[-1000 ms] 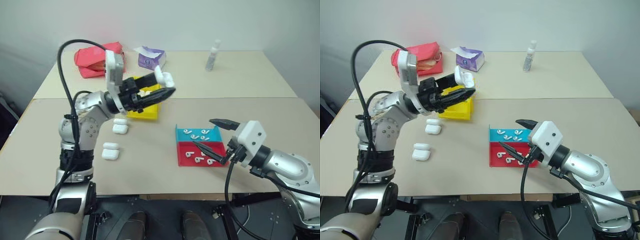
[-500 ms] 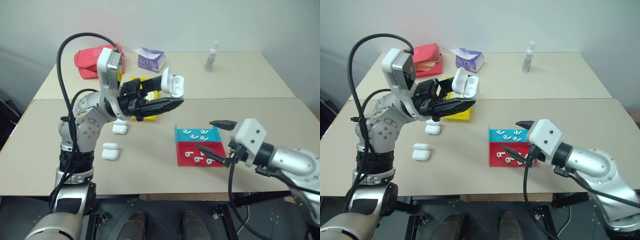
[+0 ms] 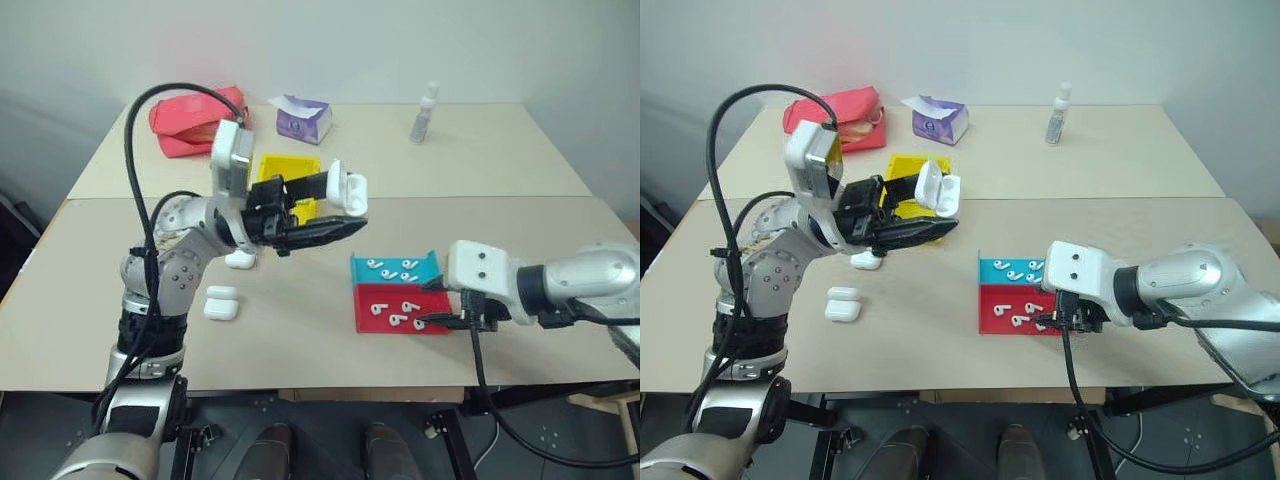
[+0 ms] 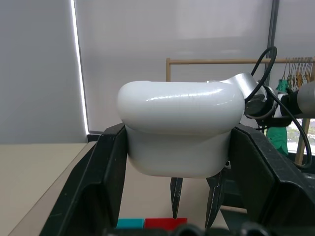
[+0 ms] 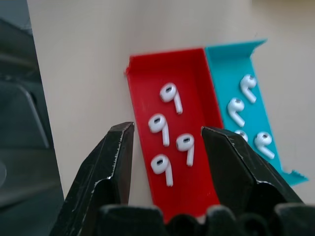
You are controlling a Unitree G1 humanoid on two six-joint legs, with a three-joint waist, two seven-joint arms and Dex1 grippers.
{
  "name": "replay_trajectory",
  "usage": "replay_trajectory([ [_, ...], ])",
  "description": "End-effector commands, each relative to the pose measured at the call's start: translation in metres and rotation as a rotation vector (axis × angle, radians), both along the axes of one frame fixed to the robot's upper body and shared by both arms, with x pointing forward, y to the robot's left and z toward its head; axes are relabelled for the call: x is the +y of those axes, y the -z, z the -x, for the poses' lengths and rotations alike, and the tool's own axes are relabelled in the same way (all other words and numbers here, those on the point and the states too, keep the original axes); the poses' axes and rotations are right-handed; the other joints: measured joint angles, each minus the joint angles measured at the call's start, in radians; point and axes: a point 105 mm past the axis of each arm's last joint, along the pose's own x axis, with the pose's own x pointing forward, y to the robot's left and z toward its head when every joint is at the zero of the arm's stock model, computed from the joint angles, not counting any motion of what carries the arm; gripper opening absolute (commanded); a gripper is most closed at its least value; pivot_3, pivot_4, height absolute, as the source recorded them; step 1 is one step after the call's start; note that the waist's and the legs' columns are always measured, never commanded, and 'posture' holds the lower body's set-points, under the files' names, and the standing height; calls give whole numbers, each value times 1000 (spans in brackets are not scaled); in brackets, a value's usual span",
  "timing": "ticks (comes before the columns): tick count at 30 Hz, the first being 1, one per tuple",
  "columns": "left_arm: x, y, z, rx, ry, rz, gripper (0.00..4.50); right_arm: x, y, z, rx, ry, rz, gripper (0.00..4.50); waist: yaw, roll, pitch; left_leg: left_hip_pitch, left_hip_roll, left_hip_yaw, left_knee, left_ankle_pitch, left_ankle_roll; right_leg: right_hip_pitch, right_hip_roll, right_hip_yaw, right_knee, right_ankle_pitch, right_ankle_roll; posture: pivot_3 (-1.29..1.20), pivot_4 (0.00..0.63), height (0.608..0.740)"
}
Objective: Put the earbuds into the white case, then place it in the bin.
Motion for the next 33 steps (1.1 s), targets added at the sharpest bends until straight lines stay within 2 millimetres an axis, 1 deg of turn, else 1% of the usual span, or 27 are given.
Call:
replay_trajectory([
  [1,-2,-4,9,-39,-4,-6,2772,0,-1,-6,-2,-4,25,2542,1,0,0,0,0,0,0,0,0,0,0,0,0,0,0,0,150,740],
  [11,-2,1,16,13,-24,8,2772,3,13,-17,63,-47,154,2542,1,0,0,-1,0,0,0,0,-1,-2,0,0,1,0,0,0,150,740],
  [16,-2,4,22,33,-28,6,2772,2,21,-15,109,-56,198,2542,2,0,0,-2,0,0,0,0,-1,-2,0,0,0,0,0,0,150,740],
  [19,-2,5,22,46,-51,10,2772,-2,33,-20,80,-52,241,2542,3,0,0,-5,0,0,1,1,-1,-6,-1,0,1,0,0,0,150,740],
  [24,0,5,25,54,-65,9,2772,-6,42,-27,80,-31,257,2542,2,0,0,-6,-1,0,1,1,-2,-9,-1,2,4,0,0,0,150,740],
  [28,1,5,25,59,-77,7,2772,-7,46,-27,89,-34,263,2542,2,0,0,-8,-1,2,0,2,-4,-13,-1,3,6,0,0,0,150,740],
  [33,1,6,26,64,-83,5,2772,-8,52,-28,105,-33,265,2542,2,0,0,-8,-1,2,0,2,-4,-13,-1,4,6,0,0,0,150,740],
])
